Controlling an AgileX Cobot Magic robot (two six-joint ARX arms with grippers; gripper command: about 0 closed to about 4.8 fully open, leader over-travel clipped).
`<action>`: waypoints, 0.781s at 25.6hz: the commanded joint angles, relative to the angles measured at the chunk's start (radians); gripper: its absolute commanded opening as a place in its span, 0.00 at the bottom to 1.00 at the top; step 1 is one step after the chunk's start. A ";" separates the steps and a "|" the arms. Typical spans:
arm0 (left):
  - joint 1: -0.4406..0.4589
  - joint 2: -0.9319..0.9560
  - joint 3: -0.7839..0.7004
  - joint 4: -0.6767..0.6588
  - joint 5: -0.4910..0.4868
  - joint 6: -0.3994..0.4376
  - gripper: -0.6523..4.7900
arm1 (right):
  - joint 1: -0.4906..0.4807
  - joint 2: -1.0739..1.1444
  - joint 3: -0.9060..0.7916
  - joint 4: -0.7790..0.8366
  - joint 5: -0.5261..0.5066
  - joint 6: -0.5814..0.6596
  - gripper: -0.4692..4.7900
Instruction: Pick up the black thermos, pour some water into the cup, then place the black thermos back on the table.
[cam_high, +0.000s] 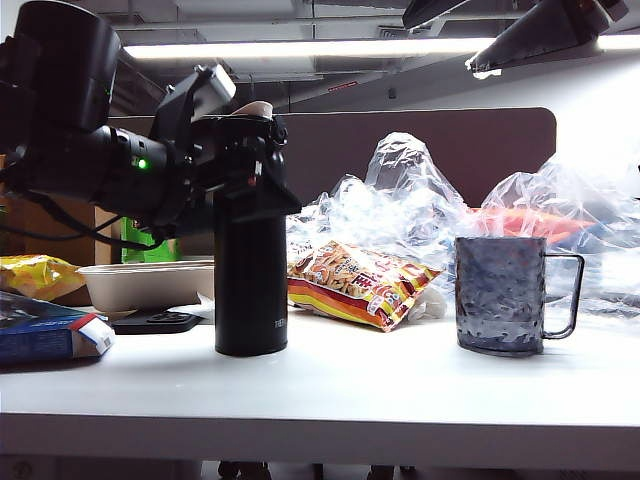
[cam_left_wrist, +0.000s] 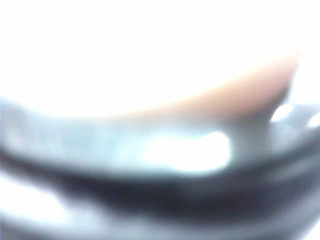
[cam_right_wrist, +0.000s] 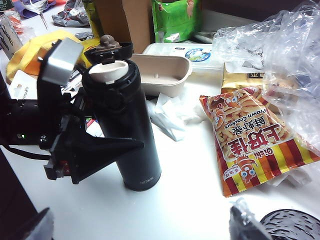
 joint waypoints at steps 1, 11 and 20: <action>-0.002 -0.003 0.003 0.031 0.004 0.001 0.51 | 0.000 -0.002 0.004 0.010 -0.004 0.003 1.00; -0.002 -0.006 0.139 -0.085 0.005 0.092 0.11 | -0.002 -0.029 0.007 -0.096 0.039 -0.003 0.20; -0.053 0.006 0.592 -0.625 -0.151 0.644 0.11 | -0.058 -0.068 0.008 -0.200 0.196 -0.055 0.09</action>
